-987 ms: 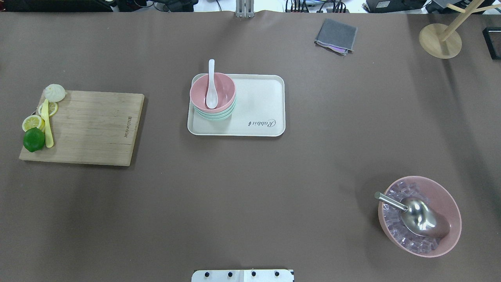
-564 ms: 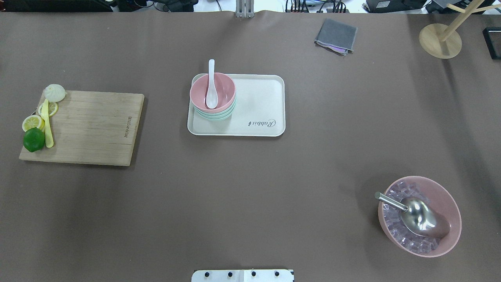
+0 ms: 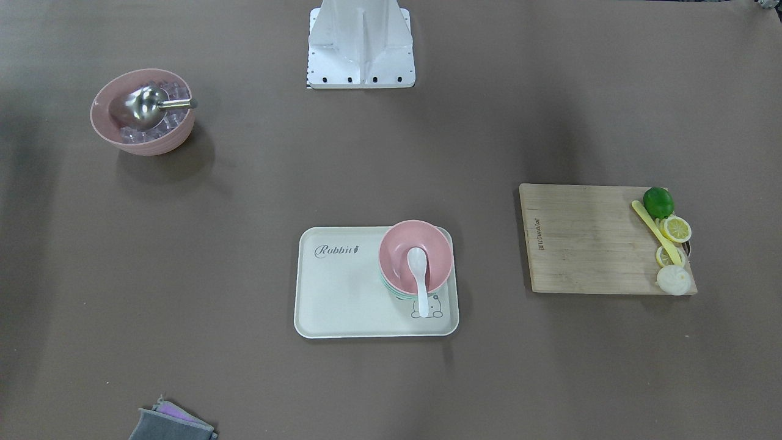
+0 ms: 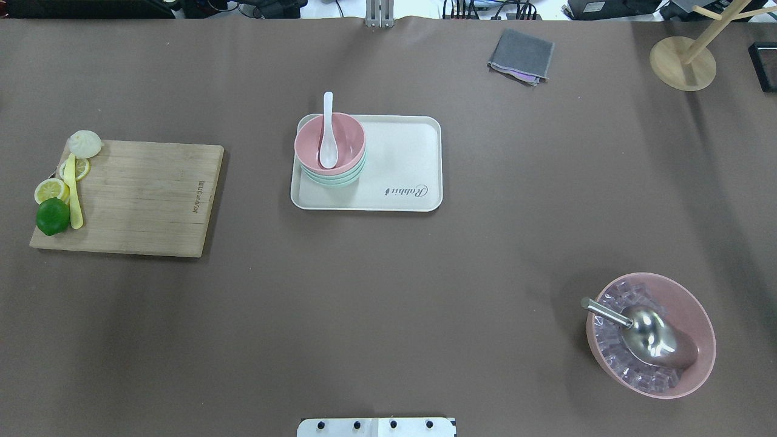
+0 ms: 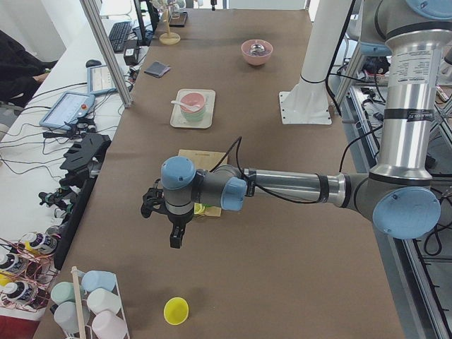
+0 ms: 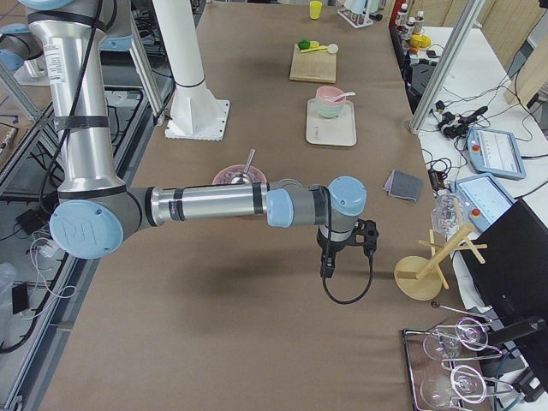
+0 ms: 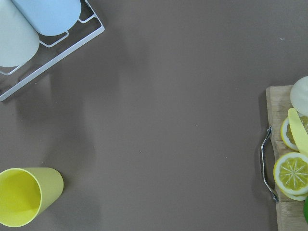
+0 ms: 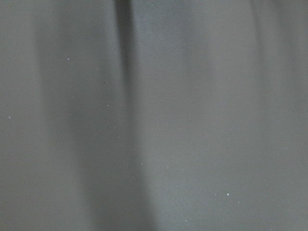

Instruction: Stack pink bowl on green and place spoon

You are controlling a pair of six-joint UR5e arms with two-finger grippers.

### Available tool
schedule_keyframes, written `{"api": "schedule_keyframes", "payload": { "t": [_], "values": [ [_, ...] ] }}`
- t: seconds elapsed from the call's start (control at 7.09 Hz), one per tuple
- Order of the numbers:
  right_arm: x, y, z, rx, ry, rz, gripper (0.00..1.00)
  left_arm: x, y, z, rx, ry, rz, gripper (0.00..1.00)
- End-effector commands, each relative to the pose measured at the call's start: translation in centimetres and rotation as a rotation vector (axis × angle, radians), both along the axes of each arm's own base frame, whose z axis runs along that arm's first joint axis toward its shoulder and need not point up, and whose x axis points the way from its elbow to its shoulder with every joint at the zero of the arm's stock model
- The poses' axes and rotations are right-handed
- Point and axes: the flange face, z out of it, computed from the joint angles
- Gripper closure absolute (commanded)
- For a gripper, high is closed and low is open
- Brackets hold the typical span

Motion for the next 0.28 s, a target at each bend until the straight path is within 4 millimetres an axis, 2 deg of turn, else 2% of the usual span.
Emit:
{"api": "schedule_keyframes", "payload": {
  "t": [0.0,0.14],
  "values": [
    [0.00,-0.07,-0.04,0.001,0.000,0.000,0.00,-0.01,0.03,0.07,-0.001,-0.001,0.000,0.02],
    [0.00,-0.07,-0.05,0.001,0.000,0.000,0.00,-0.01,0.03,0.07,0.000,-0.001,0.001,0.02]
  ]
}}
